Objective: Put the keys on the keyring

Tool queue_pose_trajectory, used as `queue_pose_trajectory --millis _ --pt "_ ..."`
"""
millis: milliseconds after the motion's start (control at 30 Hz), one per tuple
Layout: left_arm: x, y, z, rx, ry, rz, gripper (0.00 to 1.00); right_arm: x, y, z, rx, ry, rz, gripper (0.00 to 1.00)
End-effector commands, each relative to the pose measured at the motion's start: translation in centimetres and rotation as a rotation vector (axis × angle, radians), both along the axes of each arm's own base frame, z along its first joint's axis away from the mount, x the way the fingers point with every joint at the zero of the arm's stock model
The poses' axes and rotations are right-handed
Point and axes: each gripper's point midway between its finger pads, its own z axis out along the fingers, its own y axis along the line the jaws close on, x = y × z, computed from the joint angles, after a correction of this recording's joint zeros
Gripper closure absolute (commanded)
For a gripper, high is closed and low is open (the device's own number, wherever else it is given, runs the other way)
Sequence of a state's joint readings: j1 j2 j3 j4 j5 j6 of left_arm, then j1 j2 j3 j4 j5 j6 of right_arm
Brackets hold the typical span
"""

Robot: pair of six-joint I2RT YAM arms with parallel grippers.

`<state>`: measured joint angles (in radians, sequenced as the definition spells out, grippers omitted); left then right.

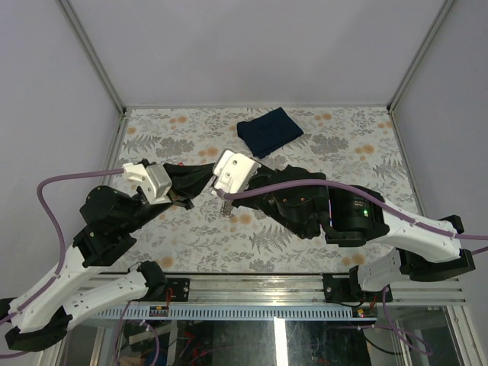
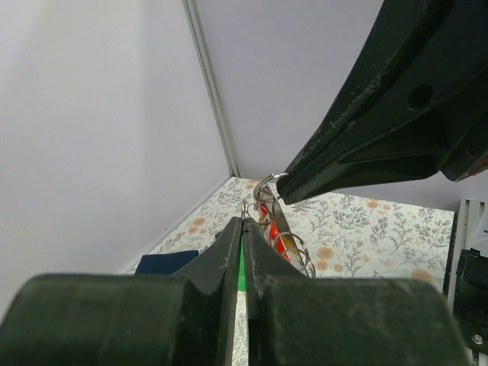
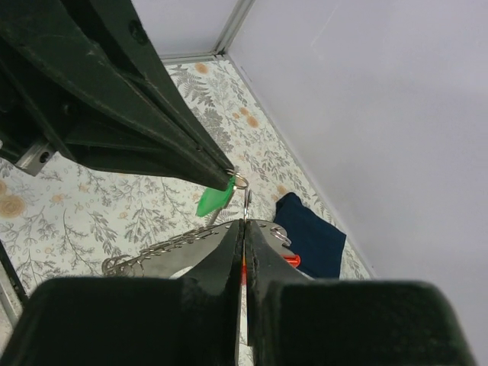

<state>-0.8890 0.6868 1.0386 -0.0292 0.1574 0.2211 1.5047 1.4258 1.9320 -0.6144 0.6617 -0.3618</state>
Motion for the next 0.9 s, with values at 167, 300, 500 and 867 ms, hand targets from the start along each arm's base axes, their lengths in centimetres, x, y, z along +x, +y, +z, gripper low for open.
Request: queue_pose_trajectory --millis 167,300,500,867 --pt "-1.2 -0.3 1.2 -0.032 -0.046 -0.063 1.00 0.9 -1.1 3.2 0.128 -0.018 -0.078 1.00" --pt "-1.6 -0.6 1.3 -0.026 -0.055 -0.090 1.00 0.9 -1.0 3.1 0.125 -0.018 -0.076 1.00" --pt "-1.9 -0.7 1.5 -0.026 -0.060 -0.112 1.00 0.7 -0.4 2.8 0.112 -0.017 -0.058 1.00" --pt "-2.4 -0.5 2.2 -0.047 -0.074 -0.125 1.00 0.7 0.1 1.9 0.084 -0.012 -0.045 1.00"
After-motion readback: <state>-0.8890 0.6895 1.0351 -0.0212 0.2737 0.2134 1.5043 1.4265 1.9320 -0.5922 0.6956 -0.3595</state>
